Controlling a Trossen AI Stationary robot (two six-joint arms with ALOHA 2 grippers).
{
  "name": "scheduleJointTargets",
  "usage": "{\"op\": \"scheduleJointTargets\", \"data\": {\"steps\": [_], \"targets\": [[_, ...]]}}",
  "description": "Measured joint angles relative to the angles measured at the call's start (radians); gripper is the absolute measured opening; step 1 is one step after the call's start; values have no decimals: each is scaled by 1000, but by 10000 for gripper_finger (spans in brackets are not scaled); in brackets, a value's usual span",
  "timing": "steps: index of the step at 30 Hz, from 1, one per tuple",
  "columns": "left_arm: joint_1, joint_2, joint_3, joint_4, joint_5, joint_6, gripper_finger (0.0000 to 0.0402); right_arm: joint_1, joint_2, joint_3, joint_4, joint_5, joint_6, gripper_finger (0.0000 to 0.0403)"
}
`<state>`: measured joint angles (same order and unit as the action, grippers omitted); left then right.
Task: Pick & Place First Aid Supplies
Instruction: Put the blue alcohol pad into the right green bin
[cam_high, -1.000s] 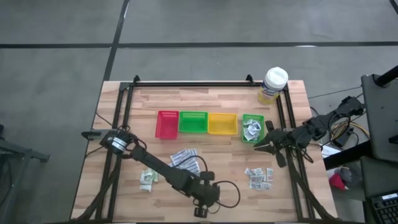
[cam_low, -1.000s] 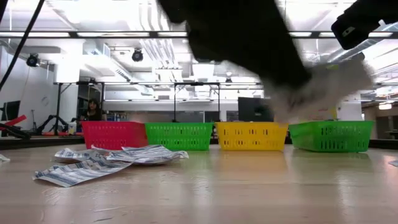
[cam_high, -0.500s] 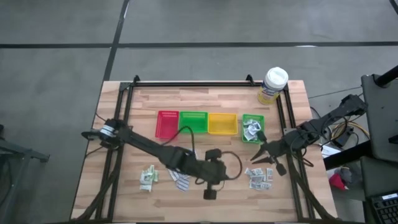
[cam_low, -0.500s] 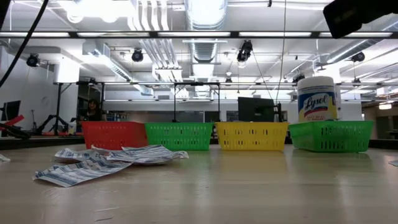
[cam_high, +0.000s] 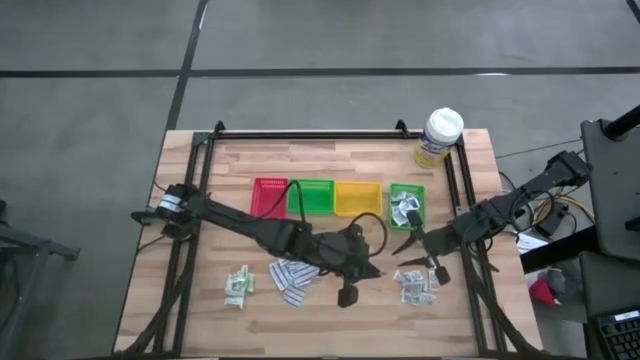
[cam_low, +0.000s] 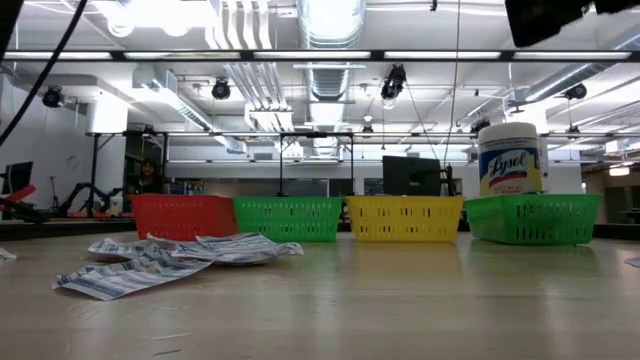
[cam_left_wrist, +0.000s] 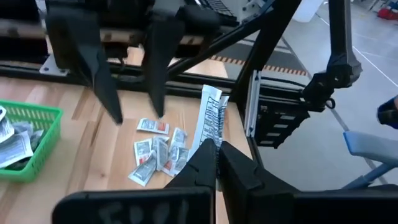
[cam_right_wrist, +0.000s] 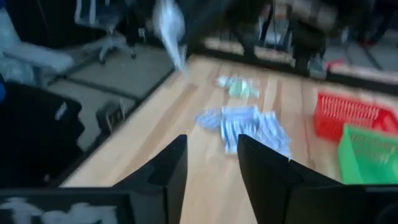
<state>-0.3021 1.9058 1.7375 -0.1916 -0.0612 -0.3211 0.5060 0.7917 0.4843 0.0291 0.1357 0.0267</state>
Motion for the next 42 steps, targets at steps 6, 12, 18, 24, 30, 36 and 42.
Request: {"op": "scheduleJointTargets", "data": {"steps": [6,12,18,24,30,36,42], "targets": [[9,1,-8,18,0,-14,9,0,2,0,87,25,-31,150],[16,2,-8,41,-12,-5,9,0,12,0,114,24,-23,143],[23,3,-8,72,-18,4,9,0,31,0,159,24,-35,139],[26,3,-23,118,-31,4,9,0,30,0,194,47,-35,135],[30,3,-60,185,-31,4,9,0,30,0,194,49,-37,117],[35,3,-83,227,-32,4,9,-1,30,0,193,50,-38,100],[43,3,-91,234,-32,4,9,0,30,0,192,46,-30,93]]}}
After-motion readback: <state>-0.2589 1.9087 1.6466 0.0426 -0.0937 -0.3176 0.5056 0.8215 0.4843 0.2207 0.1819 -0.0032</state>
